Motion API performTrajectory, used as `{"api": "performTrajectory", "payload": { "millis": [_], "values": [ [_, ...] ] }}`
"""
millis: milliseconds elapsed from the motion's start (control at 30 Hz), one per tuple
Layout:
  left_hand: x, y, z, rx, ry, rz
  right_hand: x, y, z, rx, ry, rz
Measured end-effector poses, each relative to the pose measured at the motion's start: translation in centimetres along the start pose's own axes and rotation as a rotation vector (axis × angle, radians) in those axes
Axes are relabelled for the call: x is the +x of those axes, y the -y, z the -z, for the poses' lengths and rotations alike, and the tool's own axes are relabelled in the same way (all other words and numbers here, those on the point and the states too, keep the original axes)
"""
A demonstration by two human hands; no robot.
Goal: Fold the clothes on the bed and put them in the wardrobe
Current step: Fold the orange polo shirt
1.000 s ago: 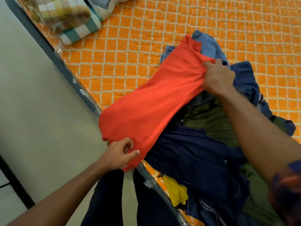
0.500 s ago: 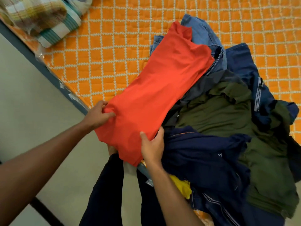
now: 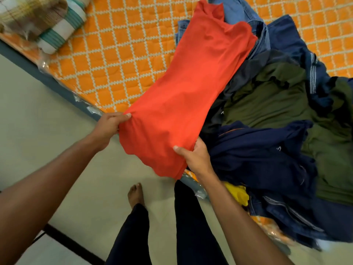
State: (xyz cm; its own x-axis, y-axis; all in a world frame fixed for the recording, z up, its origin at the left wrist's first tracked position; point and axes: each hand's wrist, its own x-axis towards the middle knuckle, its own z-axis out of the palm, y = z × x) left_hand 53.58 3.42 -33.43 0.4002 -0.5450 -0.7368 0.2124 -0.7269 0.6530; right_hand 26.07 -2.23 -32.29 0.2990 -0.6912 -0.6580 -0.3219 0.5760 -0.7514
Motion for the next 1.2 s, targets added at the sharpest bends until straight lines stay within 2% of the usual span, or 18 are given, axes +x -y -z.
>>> {"api": "performTrajectory", "payload": {
  "millis": [100, 200, 267, 333, 400, 500, 567, 667, 800, 900, 1000, 1133, 1200],
  "values": [
    [-0.8, 1.0, 0.1, -0.078, -0.085, -0.093, -1.4, -1.6, -2.1, -0.181, -0.038, -0.052],
    [-1.4, 1.3, 0.4, -0.144, -0.142, -0.196, -2.7, -3.7, -3.9, -0.054, -0.133, -0.091],
    [-1.4, 1.1, 0.7, -0.115, -0.116, -0.275, -3.3, -5.0, -5.0, 0.024, -0.180, -0.089],
    [-1.3, 1.3, 1.1, -0.097, -0.041, -0.299, -3.9, -6.1, -6.1, 0.117, -0.224, -0.080],
    [-1.2, 2.0, 1.2, 0.001, 0.115, -0.262, -4.0, -6.6, -6.8, 0.161, -0.310, -0.055],
    [-1.7, 4.8, 2.1, 0.408, 0.418, -0.108, -4.3, -7.7, -8.3, 0.210, -0.351, -0.044],
    [-2.0, 6.9, 2.9, 0.620, 0.476, -0.014, -4.7, -8.2, -9.1, 0.190, -0.349, -0.053],
    [-3.1, 9.0, 3.6, 0.617, 0.464, 0.069, -5.3, -9.3, -9.5, 0.090, -0.307, -0.067],
    [-5.1, 9.3, 4.3, 0.364, 0.289, 0.095, -7.1, -11.1, -9.7, 0.056, -0.247, -0.116],
    [-6.3, 9.4, 5.7, 0.265, 0.268, 0.127, -8.7, -11.9, -10.0, 0.050, -0.204, -0.163],
    [-8.3, 9.8, 7.3, 0.292, 0.331, 0.138, -10.6, -11.6, -11.3, -0.013, -0.293, -0.151],
    [-11.5, 11.0, 9.8, 0.353, 0.217, 0.013, -14.9, -9.0, -13.4, 0.028, -0.391, -0.079],
    [-13.8, 10.8, 11.1, 0.340, 0.231, 0.007, -17.6, -7.4, -14.5, 0.025, -0.405, -0.079]
  ]
}}
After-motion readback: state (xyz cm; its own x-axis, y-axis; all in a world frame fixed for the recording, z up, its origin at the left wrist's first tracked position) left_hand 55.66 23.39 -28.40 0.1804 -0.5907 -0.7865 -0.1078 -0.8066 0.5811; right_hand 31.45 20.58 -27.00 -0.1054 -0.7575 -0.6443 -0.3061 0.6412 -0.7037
